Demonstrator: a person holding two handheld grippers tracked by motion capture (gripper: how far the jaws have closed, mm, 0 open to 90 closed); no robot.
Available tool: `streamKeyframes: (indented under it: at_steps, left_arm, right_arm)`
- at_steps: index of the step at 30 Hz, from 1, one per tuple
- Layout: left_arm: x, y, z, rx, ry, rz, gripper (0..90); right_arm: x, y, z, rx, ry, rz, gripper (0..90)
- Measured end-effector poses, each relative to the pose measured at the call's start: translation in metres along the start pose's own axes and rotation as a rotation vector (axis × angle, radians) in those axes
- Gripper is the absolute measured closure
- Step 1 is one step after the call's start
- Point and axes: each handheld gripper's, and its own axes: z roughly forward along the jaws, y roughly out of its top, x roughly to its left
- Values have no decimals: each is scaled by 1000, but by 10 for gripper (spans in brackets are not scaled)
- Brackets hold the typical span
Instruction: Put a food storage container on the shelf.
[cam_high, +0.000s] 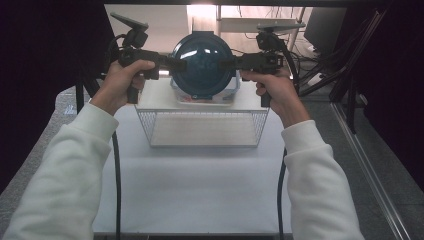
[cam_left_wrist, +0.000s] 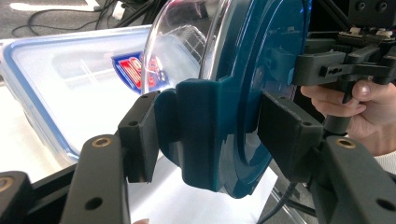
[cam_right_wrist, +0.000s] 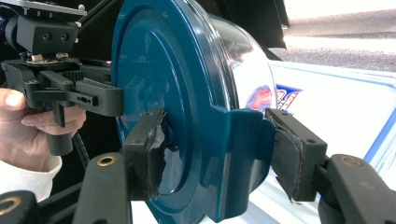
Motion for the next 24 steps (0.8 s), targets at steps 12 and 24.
streamKeyframes:
  at_steps: [12, 24]
  left_arm:
    - [33, 14, 15, 15, -8, -78, 410]
    - [55, 21, 30, -22, -26, -211, 382]
  right_arm:
    - [-25, 18, 24, 31, -5, 68, 402]
    - [-51, 20, 41, -10, 14, 227, 382]
